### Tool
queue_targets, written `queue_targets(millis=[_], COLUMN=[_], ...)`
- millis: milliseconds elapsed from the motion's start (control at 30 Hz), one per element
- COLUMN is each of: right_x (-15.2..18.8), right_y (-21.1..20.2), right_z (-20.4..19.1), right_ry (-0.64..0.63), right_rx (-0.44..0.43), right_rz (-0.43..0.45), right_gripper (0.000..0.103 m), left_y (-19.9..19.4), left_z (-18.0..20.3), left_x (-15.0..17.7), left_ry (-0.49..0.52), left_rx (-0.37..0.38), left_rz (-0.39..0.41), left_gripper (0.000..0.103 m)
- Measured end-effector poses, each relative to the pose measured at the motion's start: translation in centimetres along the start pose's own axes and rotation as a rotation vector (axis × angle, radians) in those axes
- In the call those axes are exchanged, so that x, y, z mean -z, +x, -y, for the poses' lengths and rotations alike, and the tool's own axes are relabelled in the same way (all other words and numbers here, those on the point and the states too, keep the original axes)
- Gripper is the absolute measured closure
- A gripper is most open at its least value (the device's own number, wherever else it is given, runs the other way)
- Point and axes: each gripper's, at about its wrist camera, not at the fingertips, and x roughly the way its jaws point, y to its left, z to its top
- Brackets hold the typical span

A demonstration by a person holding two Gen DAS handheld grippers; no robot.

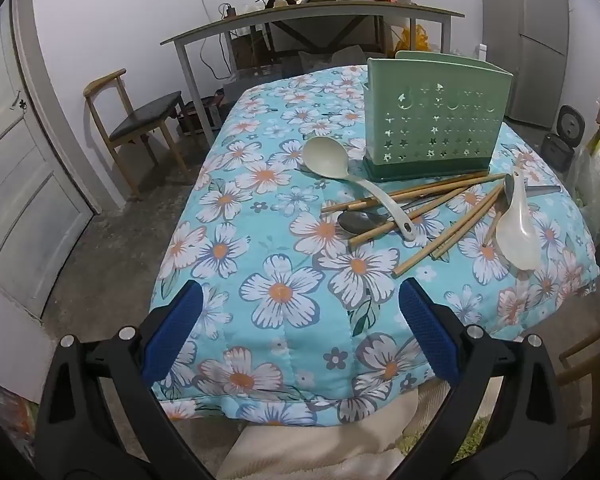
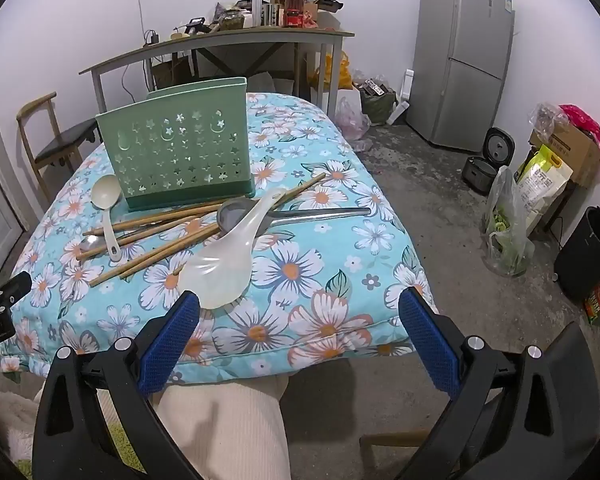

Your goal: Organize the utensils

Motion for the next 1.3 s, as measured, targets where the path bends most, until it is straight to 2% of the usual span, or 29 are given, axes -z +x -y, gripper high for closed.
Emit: queue_targets(millis=[1300], right_x=[0.04], right_y=[-0.17], right_z=[-0.12], right_ry=[-0.006], right_rx=[0.004], right_rz=[0.007], right_gripper=[0.006], left_y=[0.54], left_z=[-0.76], left_x=[-0.18], left_ry=[-0.039], left_rx=[-0.006], left_rz=[-0.01], left_gripper=[0.008])
